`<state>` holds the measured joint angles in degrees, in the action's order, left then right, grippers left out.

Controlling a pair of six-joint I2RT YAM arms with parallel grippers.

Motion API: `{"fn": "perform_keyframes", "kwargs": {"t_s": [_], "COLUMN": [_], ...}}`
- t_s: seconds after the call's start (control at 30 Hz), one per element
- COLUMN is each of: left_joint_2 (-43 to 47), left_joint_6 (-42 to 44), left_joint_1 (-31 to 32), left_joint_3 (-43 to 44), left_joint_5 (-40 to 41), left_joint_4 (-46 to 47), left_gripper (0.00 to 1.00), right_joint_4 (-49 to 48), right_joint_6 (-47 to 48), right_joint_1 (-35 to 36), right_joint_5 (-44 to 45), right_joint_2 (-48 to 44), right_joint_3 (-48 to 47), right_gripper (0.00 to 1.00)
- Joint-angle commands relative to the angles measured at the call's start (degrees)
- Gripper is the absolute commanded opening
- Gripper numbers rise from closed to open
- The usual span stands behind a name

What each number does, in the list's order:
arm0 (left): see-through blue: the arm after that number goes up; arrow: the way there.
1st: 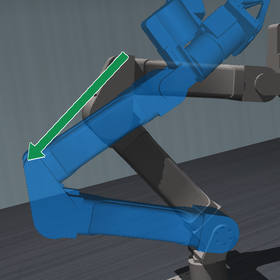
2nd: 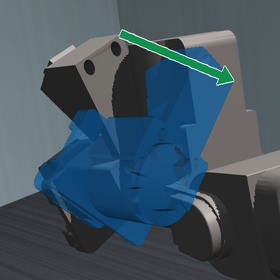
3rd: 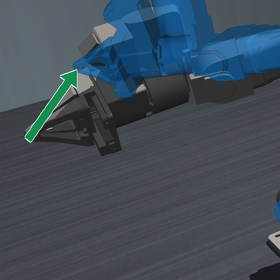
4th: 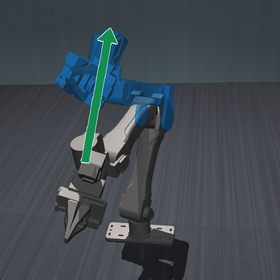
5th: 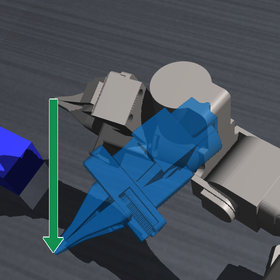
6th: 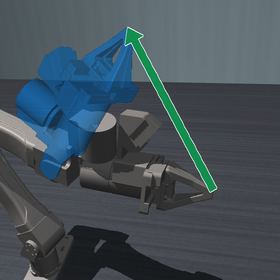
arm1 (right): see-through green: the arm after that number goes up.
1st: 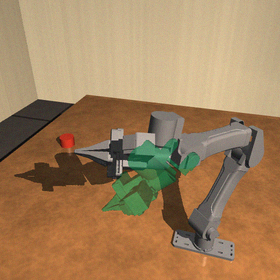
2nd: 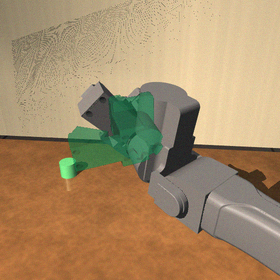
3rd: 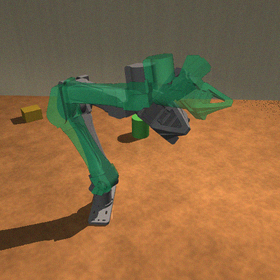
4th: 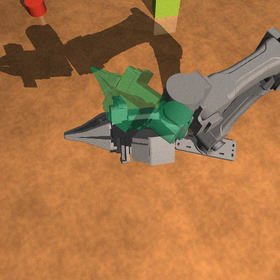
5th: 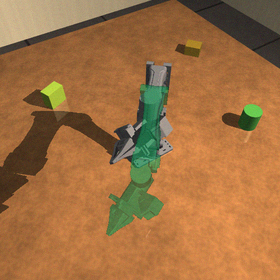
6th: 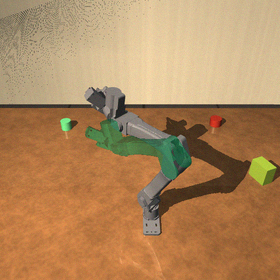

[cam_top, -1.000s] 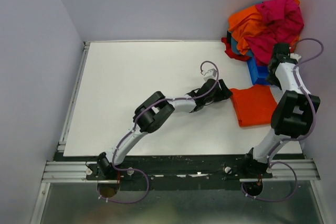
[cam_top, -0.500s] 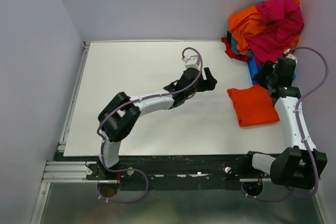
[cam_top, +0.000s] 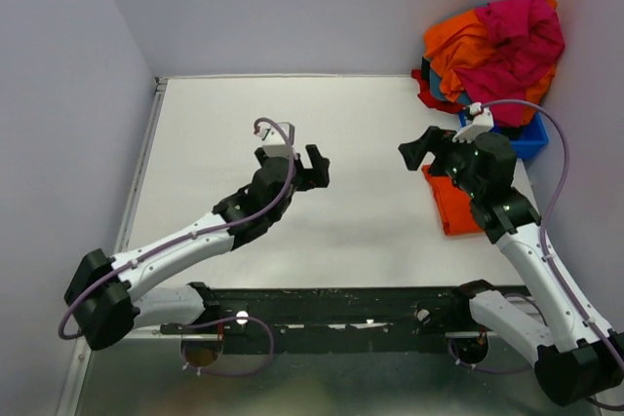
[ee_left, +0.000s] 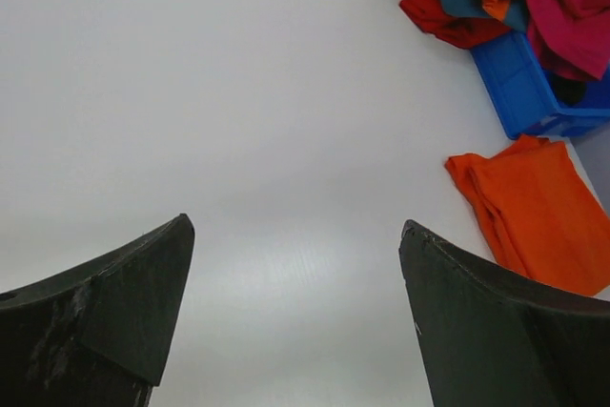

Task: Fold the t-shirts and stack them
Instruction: Put the neatly folded tshirt into the corner of the board with both arms

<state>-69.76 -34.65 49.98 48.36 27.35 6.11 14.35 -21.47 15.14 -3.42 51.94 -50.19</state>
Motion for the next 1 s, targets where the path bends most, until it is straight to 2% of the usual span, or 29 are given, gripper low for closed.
{"fn": "perform_keyframes", "kwargs": {"t_s": [0.0, 0.2, 0.47, 0.67, 0.97], "left_joint_2": [11.9, 24.7, 38.3, 44.0, 46.1], "left_joint_6": [3.5, 5.7, 8.6, 9.2, 9.4], "left_joint_1": [-0.8, -1.7, -1.7, -1.8, -1.7], "left_joint_3": [-6.9, -18.2, -30.1, -32.7, -33.3], "left_joint_5": [9.8, 4.8, 2.5, 1.9, 0.8], "left_joint_4": [-10.6, -9.5, -1.6, -0.8, -1.0], "left_gripper": [0.99, 0.99, 0.99, 0.99, 0.99], "right_joint_4": [-4.6, -12.1, -20.6, -19.8, -19.7], "right_joint_6": [-1.6, -3.4, -3.4, -3.0, -2.7], "right_joint_1": [2.2, 2.3, 2.3, 2.3, 2.3], "right_joint_5": [-6.9, -8.8, -3.4, -3.0, -2.9], "right_joint_2": [-4.1, -10.9, -17.4, -17.6, -18.6], "right_joint_3": [5.1, 17.4, 29.3, 29.3, 29.5], "right_gripper": [1.00, 1.00, 1.00, 0.99, 0.99]}}
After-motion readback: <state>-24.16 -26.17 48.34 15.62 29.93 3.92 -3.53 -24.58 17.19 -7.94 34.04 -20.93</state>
